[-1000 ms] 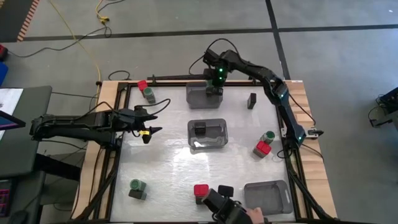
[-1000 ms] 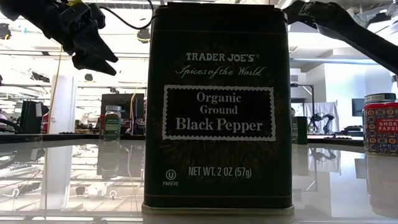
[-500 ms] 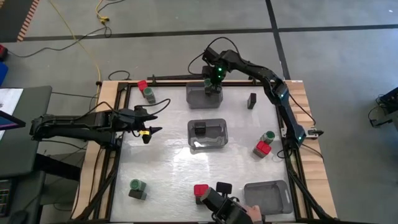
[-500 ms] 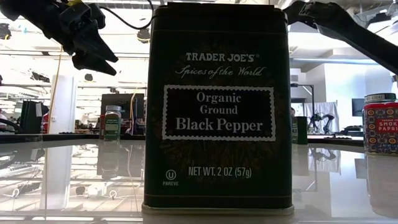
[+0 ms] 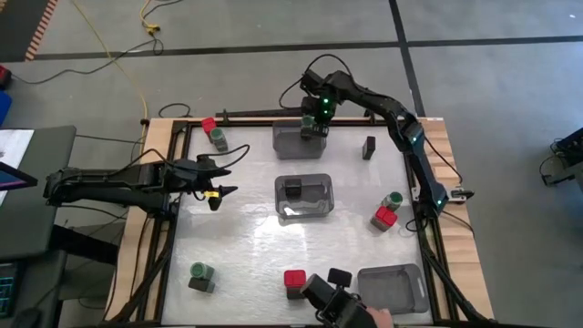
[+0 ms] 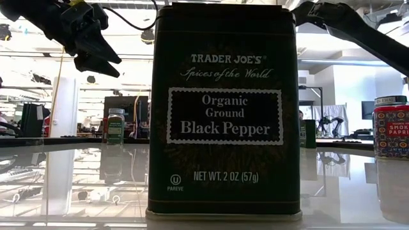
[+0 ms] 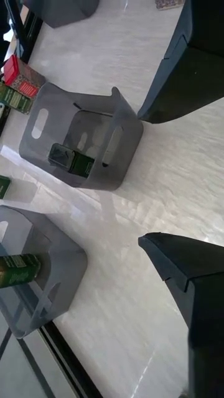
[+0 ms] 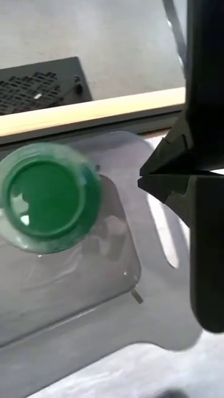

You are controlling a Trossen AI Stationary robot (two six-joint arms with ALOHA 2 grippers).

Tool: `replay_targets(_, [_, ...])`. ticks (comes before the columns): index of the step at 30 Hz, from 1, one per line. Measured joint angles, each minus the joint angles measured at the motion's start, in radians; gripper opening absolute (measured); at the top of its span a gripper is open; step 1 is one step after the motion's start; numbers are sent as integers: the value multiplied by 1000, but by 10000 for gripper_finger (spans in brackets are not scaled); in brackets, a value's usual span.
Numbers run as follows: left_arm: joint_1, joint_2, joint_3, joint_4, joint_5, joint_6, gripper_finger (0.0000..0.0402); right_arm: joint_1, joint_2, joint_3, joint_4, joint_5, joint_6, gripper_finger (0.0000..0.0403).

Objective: Sort spices by type
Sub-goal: Put the green seasoning bottle into the top black bin

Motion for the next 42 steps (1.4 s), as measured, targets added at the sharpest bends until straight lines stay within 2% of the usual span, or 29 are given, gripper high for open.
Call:
replay_targets(10, [0, 0, 0, 2, 1, 0, 290, -20, -131, 0, -87, -4, 191, 19])
replay_targets(13, [0, 0, 0, 3, 1, 0, 290, -18, -205, -54, -79, -5, 223, 19])
replay_targets(20, [0, 0, 0, 8, 1, 8, 290, 40, -495, -380, 31, -8, 355, 20])
replay_targets(26, [0, 0, 0, 13, 1, 28, 290, 156, -783, -677, 169, -5, 579, 20])
replay_targets(29, [0, 0, 0, 15, 0, 64, 290, 233, -899, -785, 217, 38, 702, 20])
replay_targets(34, [0, 0, 0, 16, 0, 129, 290, 356, -1023, -905, 232, 122, 890, 20])
replay_targets(38, [0, 1, 0, 16, -37, 178, 294, 444, -1083, -983, 232, 129, 1022, 21])
replay_targets(42, [0, 14, 0, 16, -75, 200, 320, 523, -1112, -1043, 229, 153, 1134, 22])
